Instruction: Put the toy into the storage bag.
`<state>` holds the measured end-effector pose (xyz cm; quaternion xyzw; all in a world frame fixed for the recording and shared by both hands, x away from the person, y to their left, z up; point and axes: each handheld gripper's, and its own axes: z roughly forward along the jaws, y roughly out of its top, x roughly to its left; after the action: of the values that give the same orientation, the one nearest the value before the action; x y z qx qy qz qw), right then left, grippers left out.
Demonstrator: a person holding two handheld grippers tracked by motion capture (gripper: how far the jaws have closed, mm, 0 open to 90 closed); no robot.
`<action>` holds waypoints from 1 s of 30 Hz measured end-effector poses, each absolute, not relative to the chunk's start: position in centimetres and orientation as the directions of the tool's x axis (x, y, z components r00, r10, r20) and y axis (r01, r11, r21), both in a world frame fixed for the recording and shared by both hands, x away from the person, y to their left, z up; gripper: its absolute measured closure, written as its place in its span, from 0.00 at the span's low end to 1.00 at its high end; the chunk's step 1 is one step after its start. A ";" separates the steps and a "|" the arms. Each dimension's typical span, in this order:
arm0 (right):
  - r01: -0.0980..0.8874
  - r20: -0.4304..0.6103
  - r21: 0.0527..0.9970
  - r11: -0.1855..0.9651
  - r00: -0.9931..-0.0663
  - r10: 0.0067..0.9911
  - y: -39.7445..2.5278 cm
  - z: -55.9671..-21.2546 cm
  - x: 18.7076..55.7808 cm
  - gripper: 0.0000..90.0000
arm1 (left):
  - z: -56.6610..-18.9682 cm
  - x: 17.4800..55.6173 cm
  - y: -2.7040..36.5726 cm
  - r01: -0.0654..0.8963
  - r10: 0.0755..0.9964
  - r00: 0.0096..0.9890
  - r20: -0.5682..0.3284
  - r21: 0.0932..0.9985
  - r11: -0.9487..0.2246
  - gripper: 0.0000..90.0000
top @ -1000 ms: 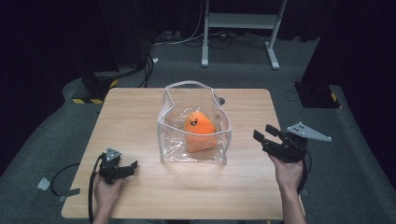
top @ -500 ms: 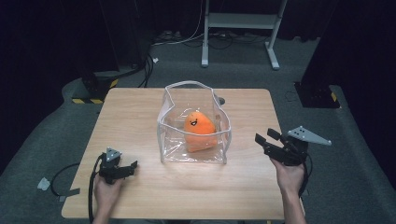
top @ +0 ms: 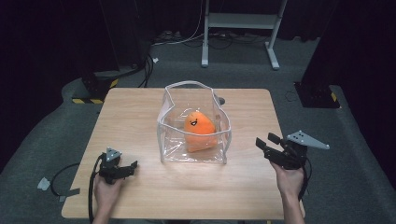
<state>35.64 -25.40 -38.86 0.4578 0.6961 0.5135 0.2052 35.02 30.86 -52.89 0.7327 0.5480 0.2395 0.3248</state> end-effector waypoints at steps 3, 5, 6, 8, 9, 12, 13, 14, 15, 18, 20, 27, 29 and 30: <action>0.431 0.187 0.901 0.052 -0.494 0.849 -25.4 -39.1 35.6 0.45 | -52.9 35.0 30.9 0.648 0.959 0.284 -0.007 0.738 -0.187 0.20; 0.431 0.184 0.901 0.056 -0.494 0.850 -25.4 -39.3 35.6 0.45 | -52.9 35.0 30.9 0.647 0.959 0.284 -0.005 0.738 -0.188 0.20; 0.433 0.184 0.900 0.056 -0.493 0.850 -25.4 -39.3 35.6 0.45 | -52.9 35.0 30.9 0.648 0.959 0.285 -0.005 0.738 -0.189 0.20; 0.434 0.185 0.899 0.055 -0.491 0.851 -25.3 -39.5 35.6 0.45 | -52.9 35.0 30.9 0.648 0.959 0.285 -0.005 0.738 -0.189 0.20; 0.435 0.185 0.899 0.056 -0.491 0.851 -25.3 -39.5 35.6 0.45 | -52.9 35.0 30.9 0.648 0.959 0.284 -0.007 0.738 -0.187 0.20; 0.438 0.183 0.897 0.060 -0.491 0.852 -25.2 -39.7 35.6 0.45 | -52.9 35.0 30.9 0.647 0.959 0.285 -0.004 0.738 -0.189 0.20; 0.440 0.185 0.896 0.060 -0.491 0.851 -25.2 -39.8 35.6 0.45 | -52.9 35.0 30.9 0.648 0.959 0.284 -0.005 0.738 -0.188 0.20; 0.440 0.183 0.896 0.061 -0.491 0.851 -25.1 -39.9 35.6 0.45 | -52.9 35.0 30.9 0.648 0.959 0.285 -0.005 0.738 -0.189 0.20; 0.441 0.184 0.895 0.061 -0.490 0.852 -25.1 -40.0 35.6 0.45 | -52.9 35.0 30.9 0.647 0.959 0.284 -0.004 0.738 -0.189 0.20; 0.444 0.182 0.894 0.065 -0.491 0.852 -24.9 -40.2 35.7 0.45 | -52.9 35.0 30.9 0.648 0.959 0.285 -0.005 0.738 -0.188 0.20; 0.446 0.178 0.893 0.070 -0.491 0.853 -24.8 -40.3 35.8 0.45 | -52.9 35.0 30.9 0.648 0.959 0.284 -0.007 0.738 -0.187 0.20; 0.453 0.174 0.888 0.079 -0.490 0.854 -24.5 -40.8 35.9 0.45 | -52.9 35.0 30.9 0.648 0.959 0.284 -0.007 0.738 -0.187 0.20; 0.456 0.171 0.886 0.084 -0.489 0.855 -24.5 -41.0 36.0 0.45 | -52.9 35.0 30.9 0.648 0.959 0.285 -0.005 0.738 -0.188 0.20; 0.457 0.171 0.885 0.084 -0.488 0.856 -24.4 -41.1 36.0 0.45 | -52.9 35.0 30.9 0.647 0.959 0.285 -0.005 0.739 -0.188 0.20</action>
<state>35.99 -24.42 -41.08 0.4638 0.7080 0.4927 0.2022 35.02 30.86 -52.89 0.7327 0.5479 0.2395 0.3248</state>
